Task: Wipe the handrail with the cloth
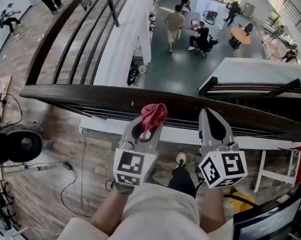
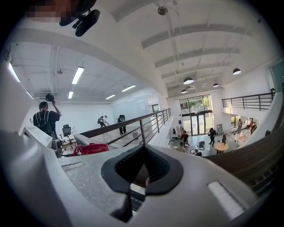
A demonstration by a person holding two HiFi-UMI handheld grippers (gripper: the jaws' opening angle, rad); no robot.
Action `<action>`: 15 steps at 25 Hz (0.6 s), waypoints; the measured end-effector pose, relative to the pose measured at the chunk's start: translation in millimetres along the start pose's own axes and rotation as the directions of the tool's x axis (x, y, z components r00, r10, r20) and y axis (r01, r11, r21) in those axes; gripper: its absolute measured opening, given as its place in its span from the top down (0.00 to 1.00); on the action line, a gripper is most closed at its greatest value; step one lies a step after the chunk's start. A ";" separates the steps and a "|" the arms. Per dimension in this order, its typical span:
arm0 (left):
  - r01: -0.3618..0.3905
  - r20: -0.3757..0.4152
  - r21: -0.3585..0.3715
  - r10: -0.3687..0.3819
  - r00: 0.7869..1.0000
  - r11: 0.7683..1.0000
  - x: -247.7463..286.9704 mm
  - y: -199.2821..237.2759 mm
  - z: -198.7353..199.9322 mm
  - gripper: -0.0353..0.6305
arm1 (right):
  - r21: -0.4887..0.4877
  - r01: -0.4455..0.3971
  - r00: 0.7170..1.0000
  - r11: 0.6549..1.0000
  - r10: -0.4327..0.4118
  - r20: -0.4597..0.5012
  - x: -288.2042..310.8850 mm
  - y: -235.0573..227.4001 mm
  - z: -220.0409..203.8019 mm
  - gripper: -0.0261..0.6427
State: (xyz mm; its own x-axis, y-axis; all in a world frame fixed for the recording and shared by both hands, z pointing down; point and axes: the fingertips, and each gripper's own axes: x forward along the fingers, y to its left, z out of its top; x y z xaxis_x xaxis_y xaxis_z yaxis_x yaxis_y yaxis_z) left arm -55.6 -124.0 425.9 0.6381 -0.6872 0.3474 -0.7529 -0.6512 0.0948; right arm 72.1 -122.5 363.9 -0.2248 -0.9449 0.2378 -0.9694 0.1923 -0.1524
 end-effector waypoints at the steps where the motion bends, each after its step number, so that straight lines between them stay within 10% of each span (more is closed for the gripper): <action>1: -0.002 0.002 -0.002 0.002 1.000 1.000 -0.2 -0.2 0.8 0.76 | -0.002 0.001 1.000 1.000 -0.001 -0.002 -0.7 -1.5 0.6 0.96; 15: -0.024 0.027 0.024 0.024 0.999 0.999 3.9 -7.9 12.8 0.76 | -0.020 -0.044 0.999 0.999 0.044 -0.018 12.3 1.6 6.6 0.96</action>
State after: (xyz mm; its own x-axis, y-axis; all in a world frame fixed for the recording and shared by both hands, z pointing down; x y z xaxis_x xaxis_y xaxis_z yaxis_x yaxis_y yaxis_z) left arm -45.1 -125.6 414.6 0.6243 -0.7109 0.3240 -0.7641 -0.6420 0.0636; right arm 68.4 -135.6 360.2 -0.2691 -0.9305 0.2485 -0.9603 0.2393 -0.1437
